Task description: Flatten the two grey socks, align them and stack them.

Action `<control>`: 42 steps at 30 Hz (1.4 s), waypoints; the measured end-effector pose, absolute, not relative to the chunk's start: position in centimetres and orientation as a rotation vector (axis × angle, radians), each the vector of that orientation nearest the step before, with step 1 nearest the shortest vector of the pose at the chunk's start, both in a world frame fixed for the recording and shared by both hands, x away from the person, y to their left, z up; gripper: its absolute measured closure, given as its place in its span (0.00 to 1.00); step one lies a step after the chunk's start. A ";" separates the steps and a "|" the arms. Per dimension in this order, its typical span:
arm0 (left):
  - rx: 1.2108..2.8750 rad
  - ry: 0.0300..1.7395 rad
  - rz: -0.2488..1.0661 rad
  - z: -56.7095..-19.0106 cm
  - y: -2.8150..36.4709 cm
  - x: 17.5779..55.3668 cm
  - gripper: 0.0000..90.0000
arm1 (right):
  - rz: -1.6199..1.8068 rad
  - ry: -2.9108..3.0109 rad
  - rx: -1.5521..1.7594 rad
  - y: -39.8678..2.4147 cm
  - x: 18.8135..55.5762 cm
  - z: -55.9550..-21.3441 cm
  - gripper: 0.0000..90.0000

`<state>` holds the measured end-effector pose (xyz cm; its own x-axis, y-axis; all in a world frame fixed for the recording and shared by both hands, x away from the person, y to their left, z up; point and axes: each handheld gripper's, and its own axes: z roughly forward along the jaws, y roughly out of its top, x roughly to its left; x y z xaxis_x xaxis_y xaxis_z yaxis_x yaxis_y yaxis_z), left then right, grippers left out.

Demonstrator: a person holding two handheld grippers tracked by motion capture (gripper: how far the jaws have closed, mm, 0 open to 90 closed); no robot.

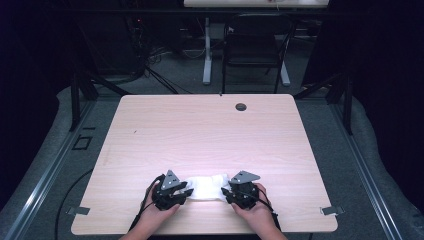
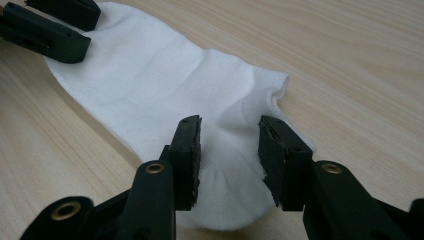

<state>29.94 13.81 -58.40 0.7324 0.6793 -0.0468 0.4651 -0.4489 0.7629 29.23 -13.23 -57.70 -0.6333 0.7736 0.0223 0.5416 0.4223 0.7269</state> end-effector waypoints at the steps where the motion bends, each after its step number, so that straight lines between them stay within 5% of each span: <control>1: 2.127 0.861 0.338 -58.4 13.8 29.9 0.69 | 1.036 2.365 1.133 -13.2 29.2 -57.7 0.67; 22: 2.058 0.877 0.412 -56.8 16.2 30.0 0.49 | 1.128 2.256 1.075 -14.7 28.1 -55.7 0.55; 42: 2.016 0.999 0.450 -57.0 19.2 31.9 0.47 | 1.087 2.192 1.154 -17.0 29.1 -56.3 0.54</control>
